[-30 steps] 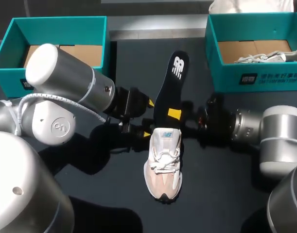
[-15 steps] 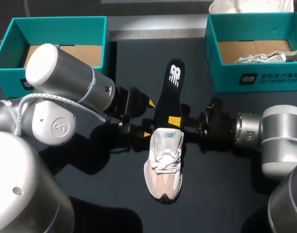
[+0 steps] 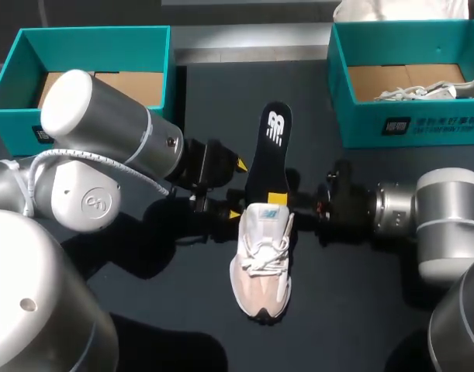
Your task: Take the shoe out of the shoebox, open the shoe tongue, remove and reinsert the insole, then place the shoe into the shoebox
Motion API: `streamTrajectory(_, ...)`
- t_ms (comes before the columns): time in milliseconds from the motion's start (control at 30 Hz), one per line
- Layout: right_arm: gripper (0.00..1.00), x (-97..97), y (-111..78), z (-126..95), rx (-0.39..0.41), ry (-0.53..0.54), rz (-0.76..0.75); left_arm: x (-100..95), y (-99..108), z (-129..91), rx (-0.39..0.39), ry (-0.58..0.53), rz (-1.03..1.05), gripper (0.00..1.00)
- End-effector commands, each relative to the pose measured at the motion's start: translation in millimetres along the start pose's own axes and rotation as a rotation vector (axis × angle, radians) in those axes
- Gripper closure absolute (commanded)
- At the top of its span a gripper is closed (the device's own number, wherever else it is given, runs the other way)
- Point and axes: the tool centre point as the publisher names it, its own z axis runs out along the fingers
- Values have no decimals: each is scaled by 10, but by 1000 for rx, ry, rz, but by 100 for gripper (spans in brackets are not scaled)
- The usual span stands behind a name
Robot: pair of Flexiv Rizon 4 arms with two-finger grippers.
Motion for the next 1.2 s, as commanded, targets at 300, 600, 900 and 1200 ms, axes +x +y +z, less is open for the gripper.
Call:
streamTrajectory(300,75,10,216,24,-48,3,-21,12,2,5,0,-2,1,0)
streamTrajectory(600,75,42,402,57,-73,23,-53,12,2,5,0,-2,1,0)
streamTrajectory(900,100,-46,425,95,-19,31,-72,12,2,5,0,-2,1,0)
streamTrajectory(1200,100,-31,178,48,58,44,-74,12,2,5,0,-2,1,0)
